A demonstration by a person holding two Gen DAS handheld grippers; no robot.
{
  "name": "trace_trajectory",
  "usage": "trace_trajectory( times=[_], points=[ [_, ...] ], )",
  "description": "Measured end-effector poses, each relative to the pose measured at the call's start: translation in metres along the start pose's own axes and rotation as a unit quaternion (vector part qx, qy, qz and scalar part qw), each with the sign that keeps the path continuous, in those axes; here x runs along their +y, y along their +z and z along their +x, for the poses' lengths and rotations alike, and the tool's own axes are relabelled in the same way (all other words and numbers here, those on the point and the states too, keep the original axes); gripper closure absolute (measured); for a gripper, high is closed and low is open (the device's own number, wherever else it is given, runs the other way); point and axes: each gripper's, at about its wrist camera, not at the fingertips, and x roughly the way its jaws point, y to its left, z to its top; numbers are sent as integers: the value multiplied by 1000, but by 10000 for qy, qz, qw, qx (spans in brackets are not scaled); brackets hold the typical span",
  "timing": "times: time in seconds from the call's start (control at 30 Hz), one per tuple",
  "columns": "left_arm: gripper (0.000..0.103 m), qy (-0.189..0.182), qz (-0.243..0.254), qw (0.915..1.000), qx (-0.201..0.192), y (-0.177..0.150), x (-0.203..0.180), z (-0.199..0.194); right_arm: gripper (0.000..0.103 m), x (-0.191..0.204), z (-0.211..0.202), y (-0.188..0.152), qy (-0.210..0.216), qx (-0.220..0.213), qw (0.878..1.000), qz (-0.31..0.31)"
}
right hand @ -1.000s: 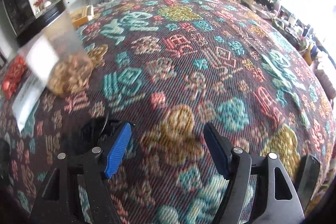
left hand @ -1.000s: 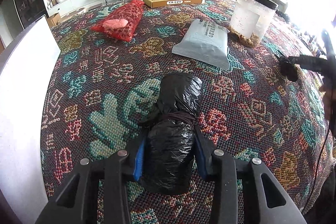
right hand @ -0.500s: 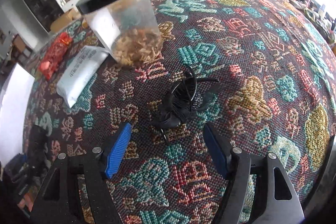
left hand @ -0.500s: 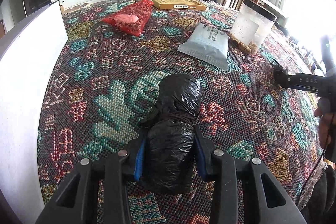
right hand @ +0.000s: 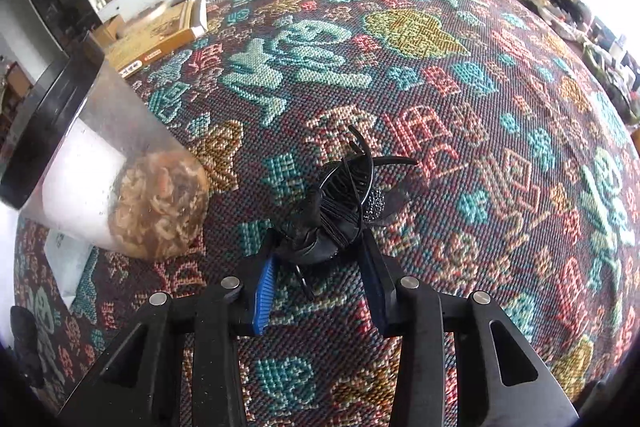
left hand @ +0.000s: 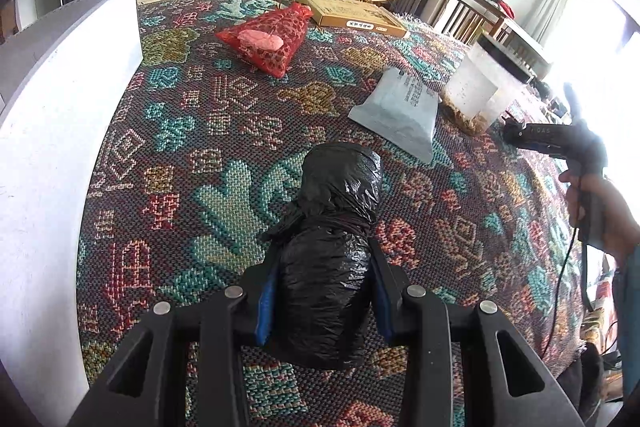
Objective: Organize soft objects
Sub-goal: 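Grasp the black plastic-wrapped roll with the left gripper while the right grasps the black lace item, then carry both black items into the white box and open both grippers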
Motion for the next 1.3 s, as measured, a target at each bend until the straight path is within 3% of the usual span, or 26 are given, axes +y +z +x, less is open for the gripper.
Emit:
trace_trajectory(
  times=[0.17, 0.33, 0.5, 0.63, 0.73, 0.77, 0.8, 0.83, 0.87, 0.9, 1.0, 1.1, 1.2, 1.3],
  points=[
    [64, -316, -243, 9985, -383, 20, 5, -51, 67, 3, -69, 28, -131, -919, 9956, -91],
    [64, -338, -337, 9949, -890, 26, 32, -122, 67, 61, -155, 31, 288, -1527, 9848, -777],
    [64, 499, -416, 9923, -1057, 3, 95, -185, 67, 173, -211, -13, 1307, -1610, 9632, -1709],
    [64, 1374, -789, 9819, -1039, -29, 158, -217, 67, 279, -232, -75, 2534, -1320, 9299, -2316],
    [62, 1787, -1140, 9723, -983, -54, 197, -231, 66, 353, -231, -124, 3311, -896, 9003, -2680],
    [59, 1906, -1213, 9696, -938, -60, 206, -233, 64, 374, -227, -139, 3546, -689, 8917, -2726],
    [39, 2026, -1279, 9668, -892, -66, 213, -233, 56, 393, -221, -152, 3831, -415, 8817, -2723],
    [12, 2116, -1341, 9642, -869, -71, 218, -233, 45, 410, -210, -164, 4114, -35, 8701, -2715],
    [5, 2164, -1395, 9619, -922, -77, 222, -235, 29, 423, -201, -175, 4269, 296, 8631, -2683],
    [3, 2176, -1444, 9600, -1013, -81, 223, -237, 31, 430, -193, -184, 4290, 470, 8616, -2673],
    [3, 2098, -1544, 9583, -1179, -86, 223, -241, 30, 421, -183, -193, 4158, 410, 8681, -2679],
    [3, 1873, -1575, 9599, -1369, -82, 212, -240, 30, 385, -169, -186, 3580, -102, 8990, -2521],
    [3, 1363, -1454, 9686, -1488, -74, 184, -238, 29, 332, -145, -184, 2298, -744, 9431, -2284],
    [3, 798, -994, 9802, -1515, -59, 132, -228, 29, 262, -99, -182, 962, -869, 9757, -1766]
  ],
)
